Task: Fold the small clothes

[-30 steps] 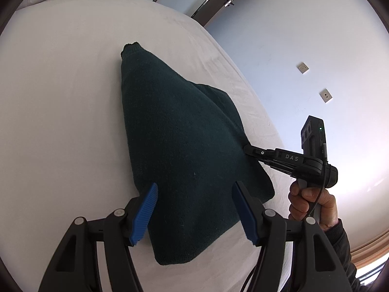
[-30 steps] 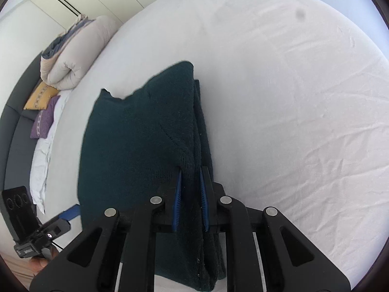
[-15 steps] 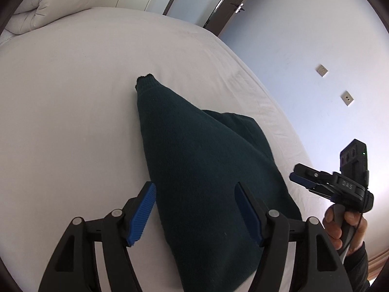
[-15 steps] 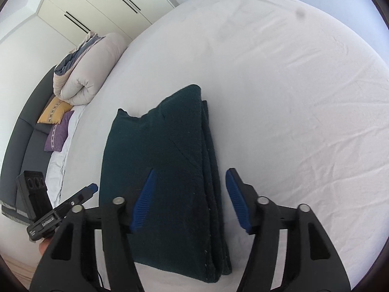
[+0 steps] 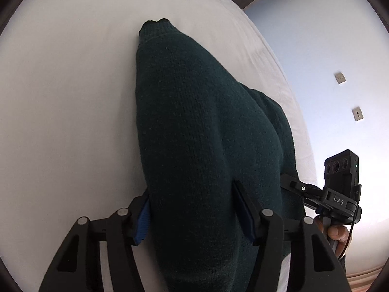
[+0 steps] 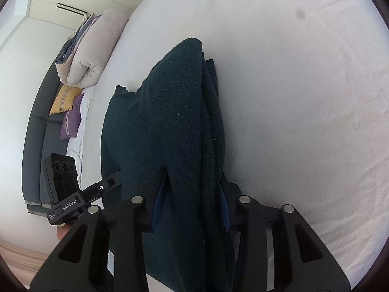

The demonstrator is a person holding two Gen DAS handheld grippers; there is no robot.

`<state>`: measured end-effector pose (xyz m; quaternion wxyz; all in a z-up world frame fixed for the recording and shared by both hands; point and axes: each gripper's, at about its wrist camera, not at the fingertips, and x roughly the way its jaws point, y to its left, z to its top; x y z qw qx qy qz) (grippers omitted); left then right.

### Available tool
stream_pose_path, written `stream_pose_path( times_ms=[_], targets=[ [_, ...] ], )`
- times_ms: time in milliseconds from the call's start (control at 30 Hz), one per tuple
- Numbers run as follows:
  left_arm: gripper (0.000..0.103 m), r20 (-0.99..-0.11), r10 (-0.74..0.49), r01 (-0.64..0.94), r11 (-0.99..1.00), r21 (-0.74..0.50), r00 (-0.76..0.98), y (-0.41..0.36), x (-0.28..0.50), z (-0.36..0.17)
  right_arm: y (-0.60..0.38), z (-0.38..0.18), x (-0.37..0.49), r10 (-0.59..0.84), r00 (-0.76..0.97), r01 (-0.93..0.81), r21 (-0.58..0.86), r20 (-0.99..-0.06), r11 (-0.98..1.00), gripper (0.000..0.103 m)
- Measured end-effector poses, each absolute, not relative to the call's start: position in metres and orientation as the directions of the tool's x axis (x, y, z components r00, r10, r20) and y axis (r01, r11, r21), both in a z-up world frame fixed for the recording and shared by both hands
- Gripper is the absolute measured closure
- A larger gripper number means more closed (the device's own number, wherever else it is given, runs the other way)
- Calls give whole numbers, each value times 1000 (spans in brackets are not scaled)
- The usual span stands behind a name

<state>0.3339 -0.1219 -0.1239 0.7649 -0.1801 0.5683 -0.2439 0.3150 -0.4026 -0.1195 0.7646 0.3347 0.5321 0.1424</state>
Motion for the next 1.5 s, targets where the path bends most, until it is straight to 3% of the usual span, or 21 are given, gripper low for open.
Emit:
stream_pose_path(
  times_ms=[233, 367, 433, 633, 933, 1167, 1267, 1400, 1500],
  targets=[
    [45, -842, -475, 237, 875, -421, 256, -143, 332, -120, -373, -117, 329, 428, 355, 103, 490, -831, 866, 79],
    [54, -860, -418, 278, 898, -342, 292, -148, 321, -107, -316, -86, 311, 128, 406, -12, 134, -905, 991, 82],
    [60, -855, -415, 273, 901, -339, 309, -144, 310, -92, -300, -68, 298, 43, 443, -30, 33, -895, 999, 83],
    [61, -816, -407, 327, 901, -285, 410, -102, 233, -33, -269, -6, 215, 55, 546, -94, 3, -836, 996, 85],
    [60, -805, -374, 350, 910, -223, 460, -7, 98, -7, -207, 23, 68, 234, 572, -205, 139, -786, 969, 84],
    [56, -868, -305, 275, 939, -206, 391, 30, 79, -72, -182, -43, 41, 331, 465, -153, 294, -821, 944, 84],
    [42, -856, -307, 263, 942, -210, 415, 34, 79, -100, -198, -87, 49, 354, 430, -57, 366, -831, 929, 83],
    [35, -836, -336, 238, 938, -253, 433, 41, 74, -107, -235, -108, 43, 501, 427, 13, 560, -753, 829, 80],
    [27, -825, -347, 247, 934, -260, 445, 45, 74, -112, -232, -113, 40, 505, 444, -26, 553, -740, 833, 79]
  ],
)
